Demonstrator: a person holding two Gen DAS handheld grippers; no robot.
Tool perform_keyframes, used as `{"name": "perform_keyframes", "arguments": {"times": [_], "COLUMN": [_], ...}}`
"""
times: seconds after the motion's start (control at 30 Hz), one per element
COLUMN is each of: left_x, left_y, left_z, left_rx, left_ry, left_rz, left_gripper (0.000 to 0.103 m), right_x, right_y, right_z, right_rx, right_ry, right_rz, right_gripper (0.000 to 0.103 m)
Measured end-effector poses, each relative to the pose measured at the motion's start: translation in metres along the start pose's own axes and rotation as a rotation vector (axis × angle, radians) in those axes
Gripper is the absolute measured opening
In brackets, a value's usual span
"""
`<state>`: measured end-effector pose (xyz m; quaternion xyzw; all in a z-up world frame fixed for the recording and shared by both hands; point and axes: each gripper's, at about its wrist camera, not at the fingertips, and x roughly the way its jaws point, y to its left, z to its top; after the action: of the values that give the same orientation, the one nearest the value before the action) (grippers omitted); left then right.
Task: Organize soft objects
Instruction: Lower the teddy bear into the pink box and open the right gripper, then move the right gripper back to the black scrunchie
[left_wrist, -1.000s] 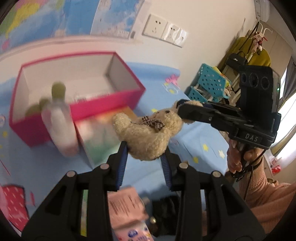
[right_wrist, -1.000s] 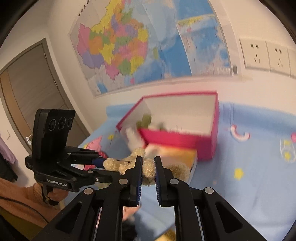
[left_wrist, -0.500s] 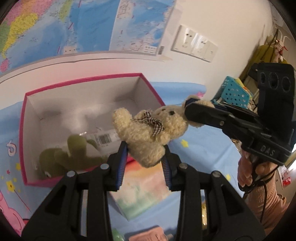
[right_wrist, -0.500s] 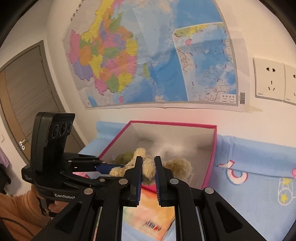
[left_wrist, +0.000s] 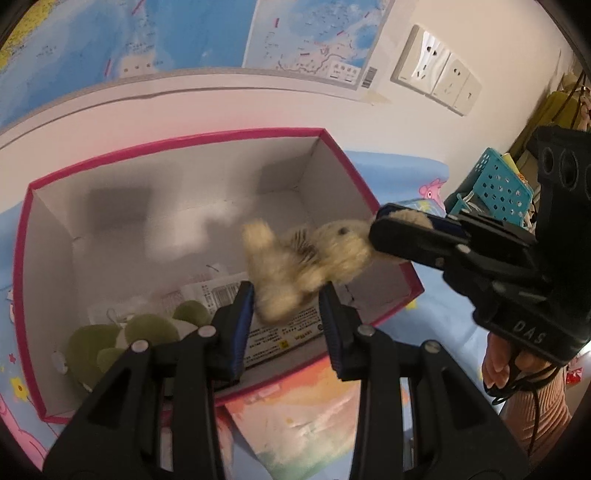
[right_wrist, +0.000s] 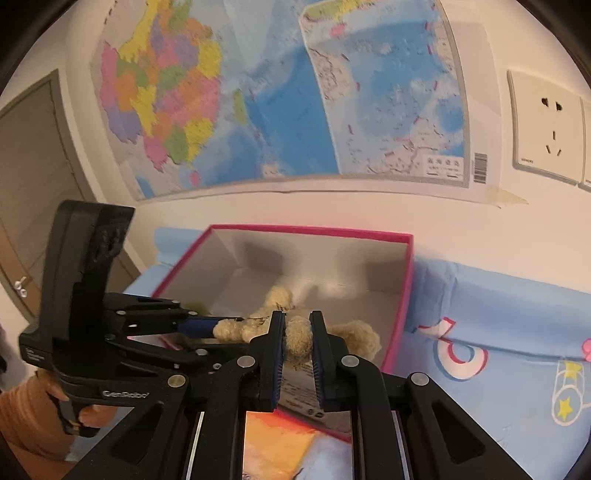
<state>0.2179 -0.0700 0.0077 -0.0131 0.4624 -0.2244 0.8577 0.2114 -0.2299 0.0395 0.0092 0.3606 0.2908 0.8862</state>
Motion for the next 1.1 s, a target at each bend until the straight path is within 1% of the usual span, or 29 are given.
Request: {"name": "perform_keyframes", "arguments": {"times": [0.03,0.1,0.17,0.3,0.37,0.43,0.57,0.63,0.67,0.7,0.83,0.97,1.07,1.1], "left_x": [0.001,0.0,-0.004,-0.021,-0.032,-0.046,-0.069,-0.081,-0.089,-0.094,-0.108,-0.113,-0.109,-0.107], "left_y": [0.0,-0.002,-0.003,0.001,0.001,-0.002,-0.007,-0.007,-0.006,-0.005,-0.005,-0.009,-0.014,-0.016], "left_z": [0.001,0.0,-0.003,-0.011,-0.017,-0.028,-0.048,-0.057,-0.066,-0.072,-0.093,-0.118,-0.134,-0.139], "left_rx": [0.002,0.012,0.016,0.012,0.02,0.04,0.068,0.065,0.066,0.065,0.064,0.071,0.083,0.086], "left_ry": [0.001,-0.001,-0.011,-0.047,-0.066,-0.088,-0.116,-0.132,-0.139,-0.146,-0.158,-0.143,-0.111,-0.102], "left_rz": [0.002,0.008,0.008,-0.013,-0.021,-0.043,-0.078,-0.094,-0.114,-0.116,-0.134,-0.164,-0.176,-0.174], "left_gripper": [0.038,0.04,0.041,0.042,0.043,0.047,0.047,0.047,0.049,0.051,0.053,0.054,0.054,0.054], "right_x": [0.002,0.005,0.003,-0.008,-0.015,-0.022,-0.04,-0.05,-0.054,-0.062,-0.082,-0.096,-0.097,-0.096], "right_y": [-0.001,-0.001,-0.001,-0.001,0.001,0.002,0.006,0.009,0.011,0.014,0.024,0.036,0.052,0.058], "right_z": [-0.001,-0.004,-0.007,-0.01,-0.013,-0.016,-0.025,-0.032,-0.034,-0.04,-0.059,-0.085,-0.112,-0.12], "right_rx": [0.003,0.001,0.0,0.009,0.007,0.009,0.033,0.041,0.042,0.041,0.05,0.048,0.022,0.012], "right_ry": [0.006,0.022,0.02,0.01,0.013,0.012,0.007,0.0,-0.001,-0.004,0.0,0.046,0.127,0.154], "right_rz": [-0.014,-0.042,-0.055,-0.037,-0.029,-0.025,0.032,0.058,0.071,0.087,0.136,0.186,0.215,0.223], "right_gripper": [0.017,0.027,0.028,0.03,0.031,0.031,0.033,0.037,0.041,0.043,0.049,0.053,0.062,0.063]}}
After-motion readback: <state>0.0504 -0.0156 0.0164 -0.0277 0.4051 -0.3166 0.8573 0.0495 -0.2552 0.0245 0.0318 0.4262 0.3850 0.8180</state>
